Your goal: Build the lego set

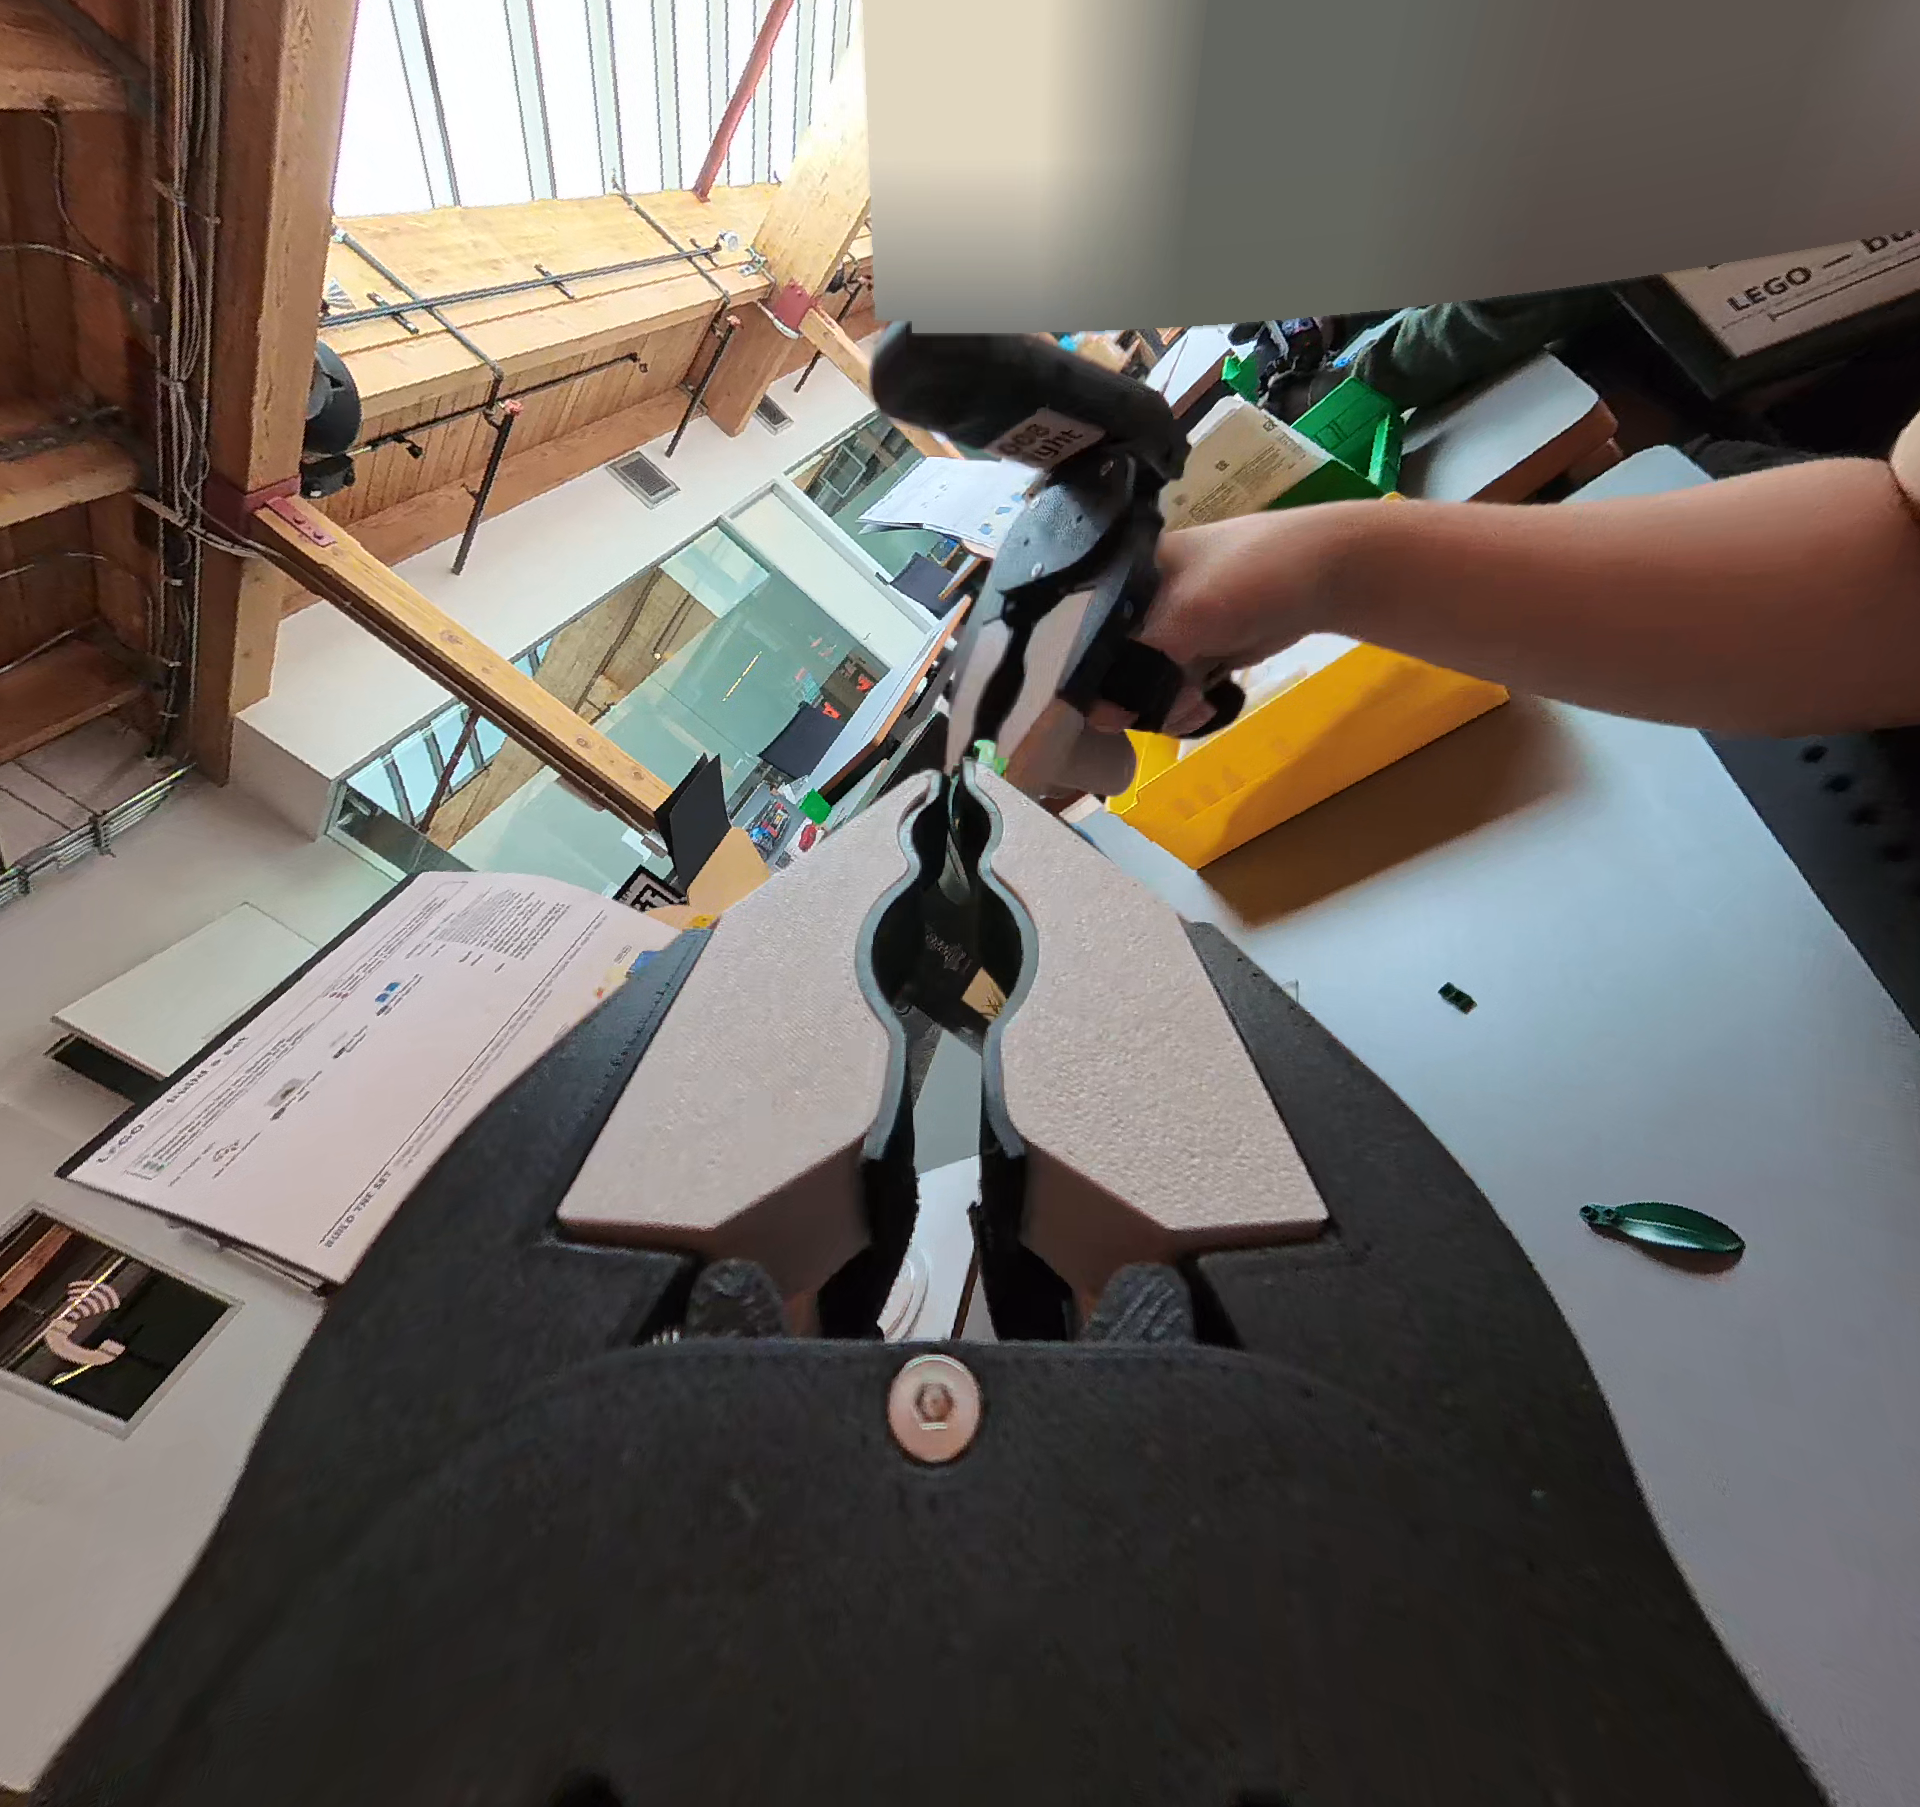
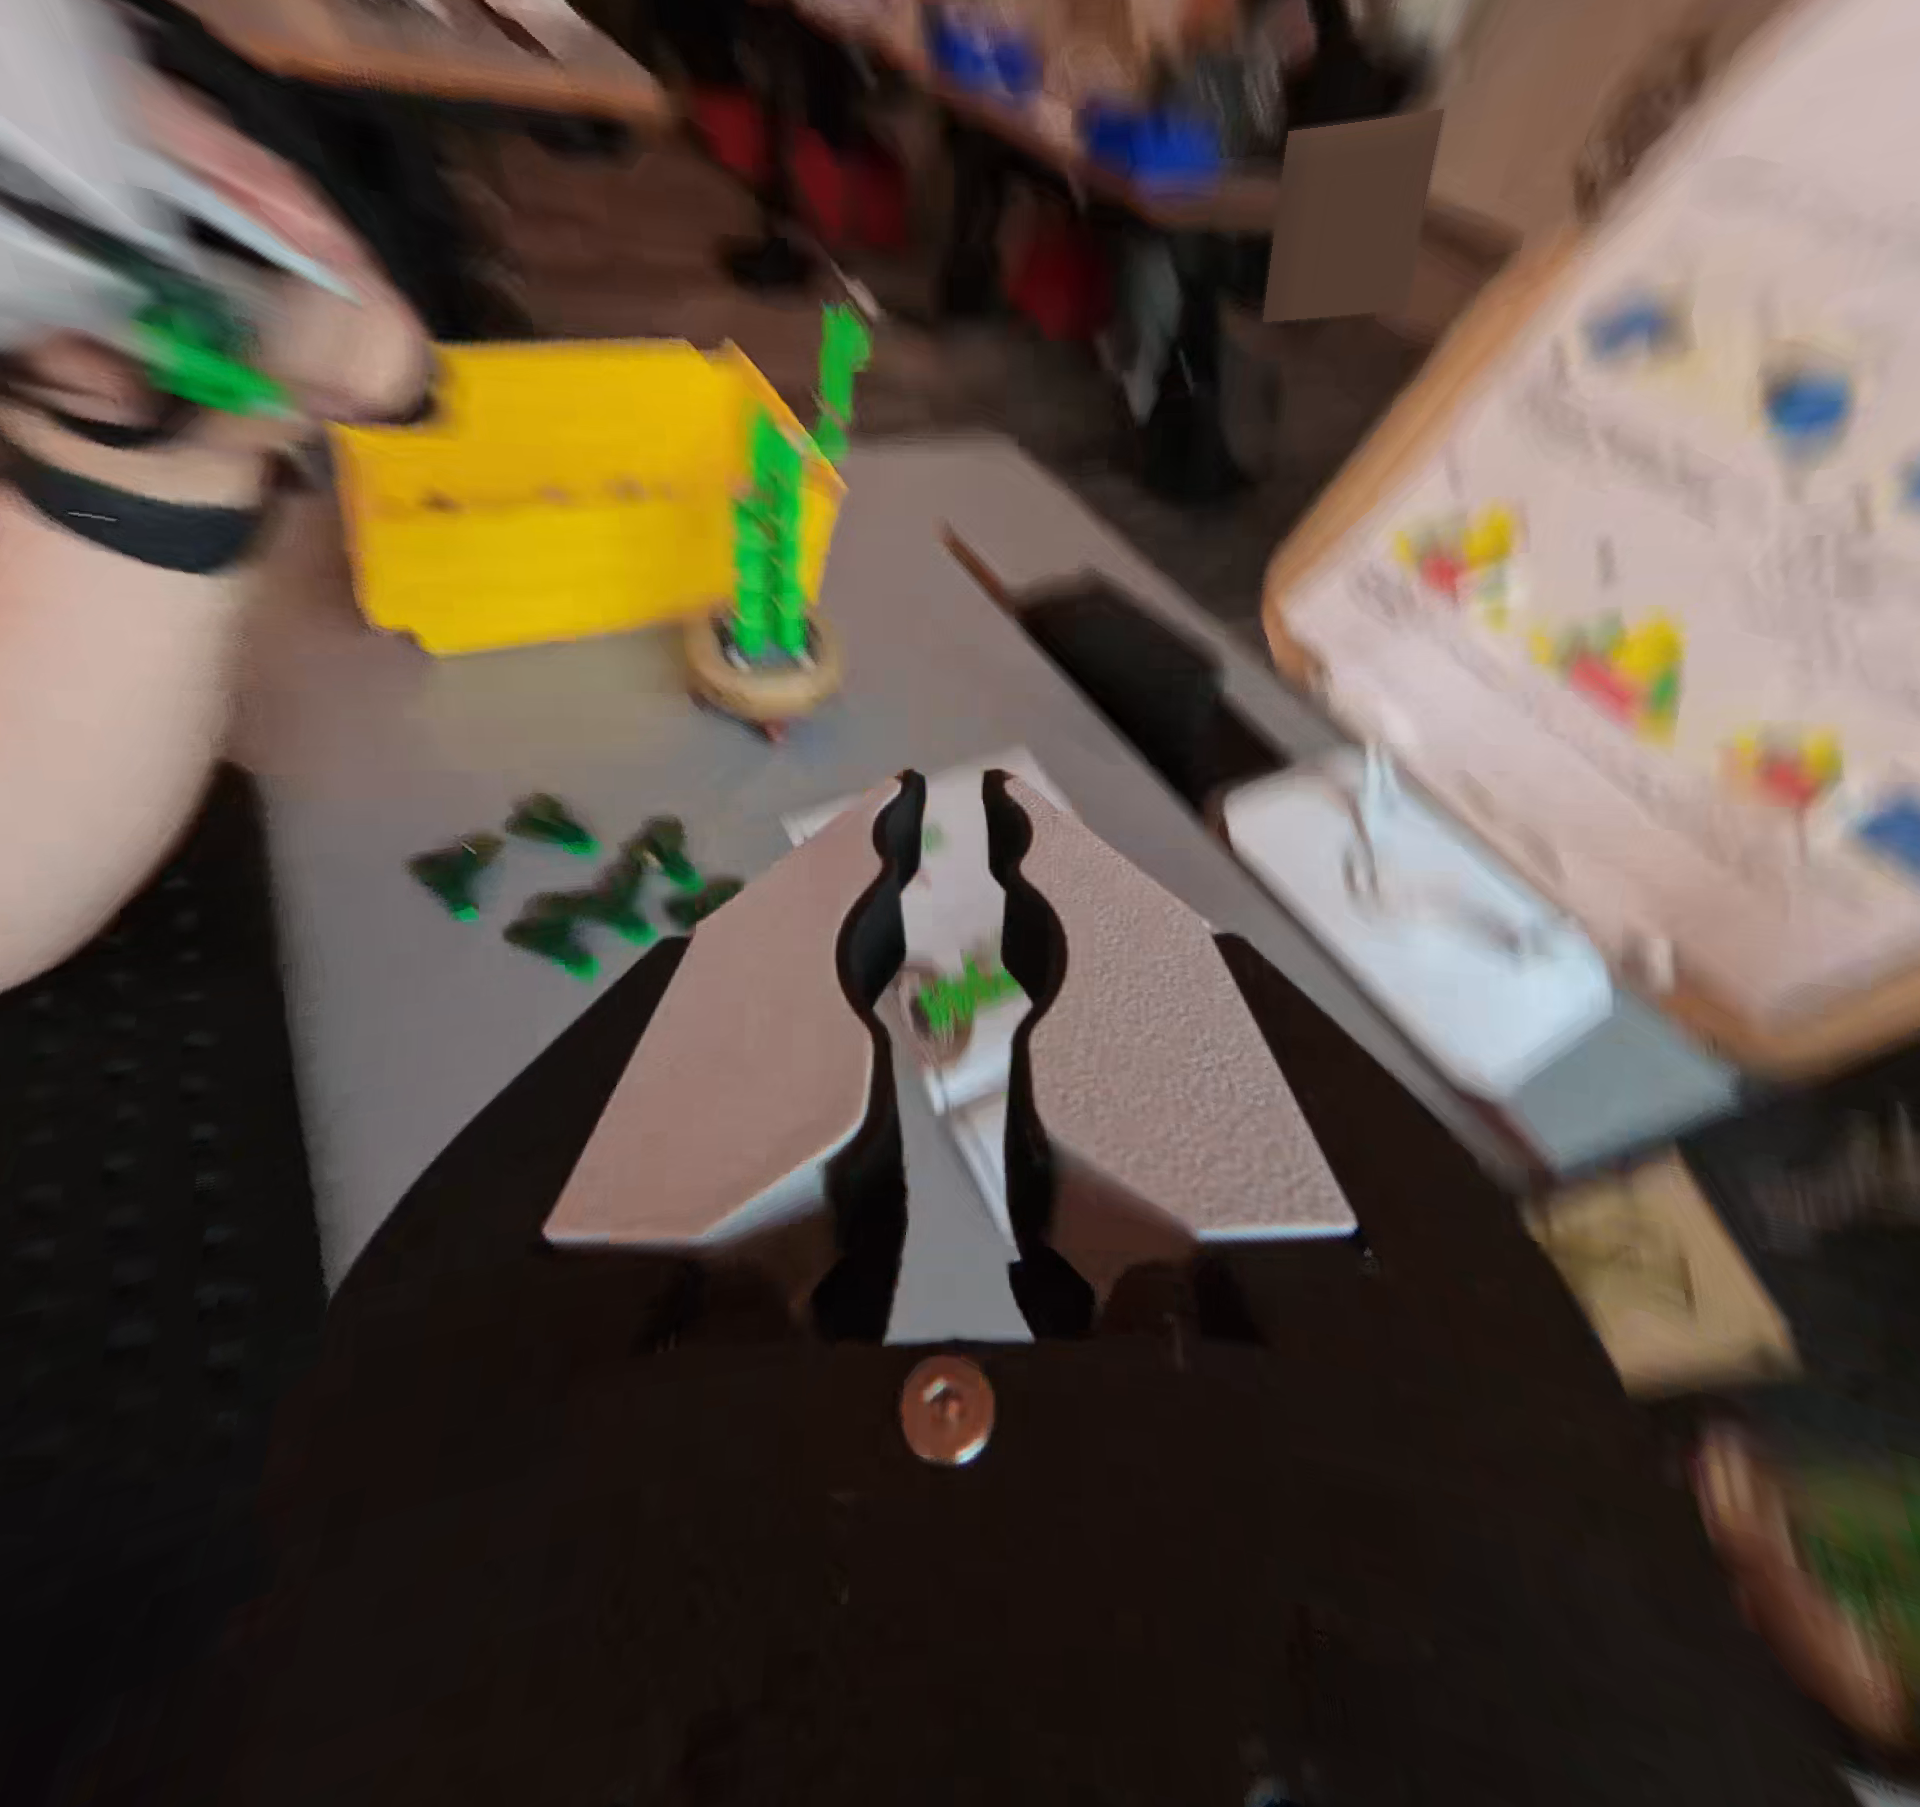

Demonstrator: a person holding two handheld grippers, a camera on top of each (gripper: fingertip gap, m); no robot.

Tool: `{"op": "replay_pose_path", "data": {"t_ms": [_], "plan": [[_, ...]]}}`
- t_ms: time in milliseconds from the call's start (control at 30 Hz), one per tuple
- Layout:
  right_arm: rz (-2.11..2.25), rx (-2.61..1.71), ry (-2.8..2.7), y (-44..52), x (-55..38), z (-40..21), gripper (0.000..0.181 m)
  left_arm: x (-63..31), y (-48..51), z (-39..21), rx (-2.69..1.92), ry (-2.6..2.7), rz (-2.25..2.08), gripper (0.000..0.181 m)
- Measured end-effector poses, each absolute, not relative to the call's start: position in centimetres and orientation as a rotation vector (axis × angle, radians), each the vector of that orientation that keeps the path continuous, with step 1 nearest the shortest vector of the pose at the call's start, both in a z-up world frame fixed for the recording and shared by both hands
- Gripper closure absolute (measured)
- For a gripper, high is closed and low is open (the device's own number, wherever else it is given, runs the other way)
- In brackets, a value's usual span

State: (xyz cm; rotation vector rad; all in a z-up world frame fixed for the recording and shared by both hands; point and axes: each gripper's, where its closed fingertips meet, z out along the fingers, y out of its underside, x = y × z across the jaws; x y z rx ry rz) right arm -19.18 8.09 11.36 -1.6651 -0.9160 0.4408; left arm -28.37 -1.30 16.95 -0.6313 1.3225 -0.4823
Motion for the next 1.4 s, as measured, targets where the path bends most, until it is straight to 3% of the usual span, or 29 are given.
{"op": "replay_pose_path", "data": {"t_ms": [167, 400, 667, 1400], "plan": [[0.065, -2.362, -0.567, 7.3, -11.0, 3.9, 0.181, -29.4, -0.7, 17.4, -0.655, 1.293, -0.445, 0.181], [-0.503, -2.763, -0.589, -0.1, -5.7, -2.3, 0.181, -29.3, 0.4, 16.9, -0.713, 1.289, -0.463, 0.181], [-0.721, -2.698, -1.002, -0.8, -10.3, -4.2, 0.181, -28.1, 1.5, 15.5, -0.777, 1.322, -0.445, 0.181], [-0.700, -2.769, -1.034, -1.5, -10.8, -5.5, 0.181, -28.1, 2.7, 15.0, -0.815, 1.306, -0.490, 0.181]]}}
